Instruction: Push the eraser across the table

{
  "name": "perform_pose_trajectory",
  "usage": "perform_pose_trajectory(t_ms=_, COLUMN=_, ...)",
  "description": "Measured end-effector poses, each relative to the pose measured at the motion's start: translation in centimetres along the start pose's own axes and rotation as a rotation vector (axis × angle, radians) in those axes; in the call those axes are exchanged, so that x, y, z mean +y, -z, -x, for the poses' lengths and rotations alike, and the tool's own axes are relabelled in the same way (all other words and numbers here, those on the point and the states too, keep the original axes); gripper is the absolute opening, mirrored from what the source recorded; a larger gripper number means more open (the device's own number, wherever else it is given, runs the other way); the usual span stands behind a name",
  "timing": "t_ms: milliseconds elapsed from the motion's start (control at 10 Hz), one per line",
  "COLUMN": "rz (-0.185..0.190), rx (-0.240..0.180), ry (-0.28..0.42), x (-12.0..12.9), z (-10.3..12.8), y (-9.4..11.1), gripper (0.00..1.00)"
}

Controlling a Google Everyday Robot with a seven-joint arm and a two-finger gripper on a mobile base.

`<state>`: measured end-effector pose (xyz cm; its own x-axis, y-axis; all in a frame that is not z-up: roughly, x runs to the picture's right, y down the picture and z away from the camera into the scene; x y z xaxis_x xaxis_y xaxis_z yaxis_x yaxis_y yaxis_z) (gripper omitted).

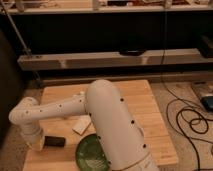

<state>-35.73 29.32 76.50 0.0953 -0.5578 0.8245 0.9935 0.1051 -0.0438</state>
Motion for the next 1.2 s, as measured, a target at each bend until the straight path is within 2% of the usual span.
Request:
perform_pose_trajectory(t_ms=400, rz=0.007, rx=-0.005, ry=-0.066, x=2.9, z=-0.5, y=-0.2, gripper=0.00)
perform_pose_trajectory(t_ms=800, rz=-0.006, rx=-0.019, ry=-0.144, x=5.5, z=-1.2, y=-0.2, gripper=0.00)
perform_pose_trajectory(t_ms=1200, rz=-0.020, rx=-0.014, ry=-0.223, x=8.0, z=-4.1, y=0.8, gripper=0.00)
